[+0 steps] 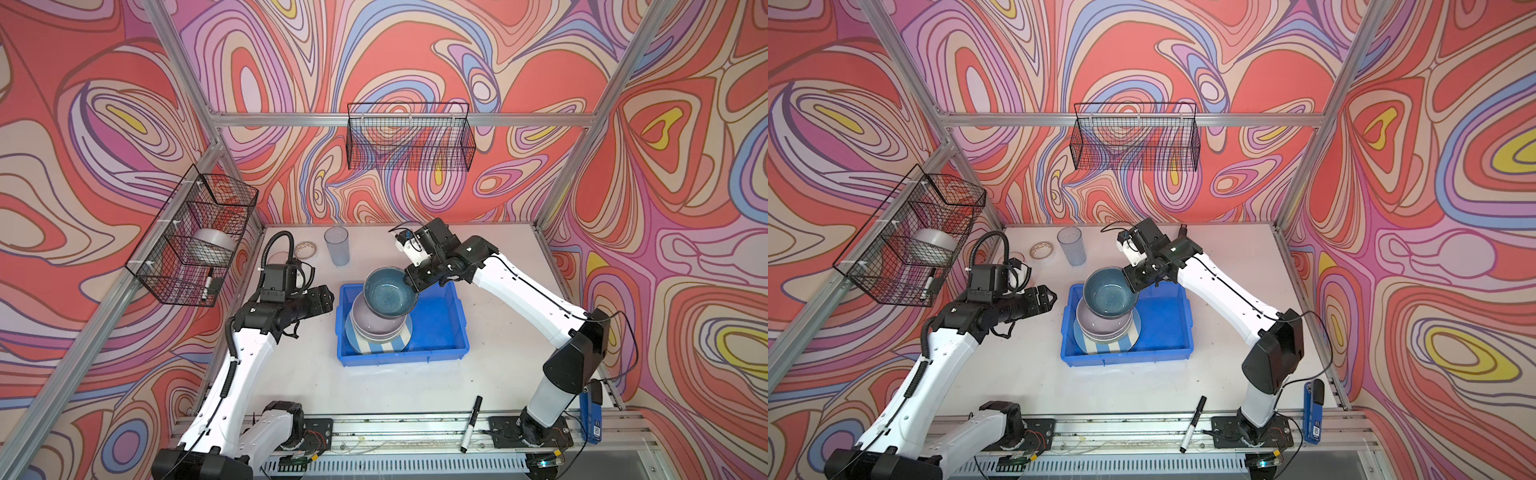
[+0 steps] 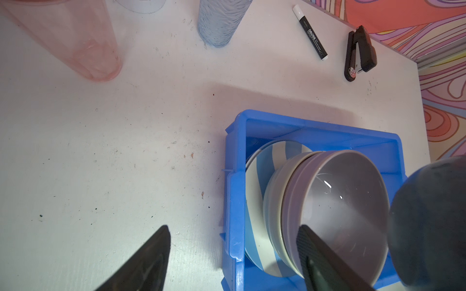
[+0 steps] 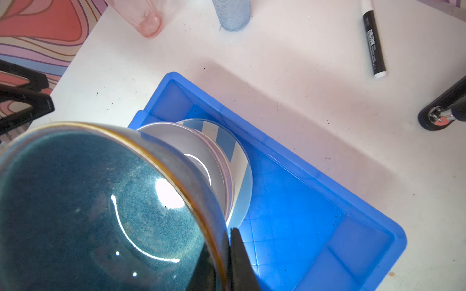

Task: Place the mixed dishes into the plastic bin
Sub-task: 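Lift the dark teal bowl and carry it over the bin with the right gripper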

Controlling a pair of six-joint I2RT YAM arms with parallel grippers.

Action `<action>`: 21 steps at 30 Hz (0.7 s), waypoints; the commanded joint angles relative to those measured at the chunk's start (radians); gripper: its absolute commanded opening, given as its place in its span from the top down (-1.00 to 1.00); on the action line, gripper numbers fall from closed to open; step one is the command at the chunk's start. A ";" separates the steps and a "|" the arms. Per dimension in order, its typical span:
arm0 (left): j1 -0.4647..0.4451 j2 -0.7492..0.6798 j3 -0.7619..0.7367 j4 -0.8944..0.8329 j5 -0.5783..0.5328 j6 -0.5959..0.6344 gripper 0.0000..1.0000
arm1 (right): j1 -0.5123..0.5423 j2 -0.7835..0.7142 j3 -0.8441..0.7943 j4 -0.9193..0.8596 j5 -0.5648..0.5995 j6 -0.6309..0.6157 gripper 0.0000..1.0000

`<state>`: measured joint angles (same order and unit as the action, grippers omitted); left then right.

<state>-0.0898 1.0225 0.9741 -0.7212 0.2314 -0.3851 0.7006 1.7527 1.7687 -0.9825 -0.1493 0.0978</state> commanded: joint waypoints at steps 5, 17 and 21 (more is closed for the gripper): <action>0.009 -0.020 -0.014 -0.006 -0.030 0.013 -0.67 | 0.043 0.059 0.039 0.082 -0.022 0.020 1.00; 0.010 -0.019 -0.014 -0.005 -0.027 0.014 -0.67 | 0.067 0.135 0.042 0.091 -0.002 0.029 1.00; 0.010 -0.018 -0.014 -0.004 -0.027 0.014 -0.67 | 0.072 0.146 0.043 0.086 0.011 0.030 1.00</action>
<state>-0.0895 1.0149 0.9722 -0.7212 0.2119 -0.3851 0.7631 1.9011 1.7691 -0.9546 -0.1261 0.1066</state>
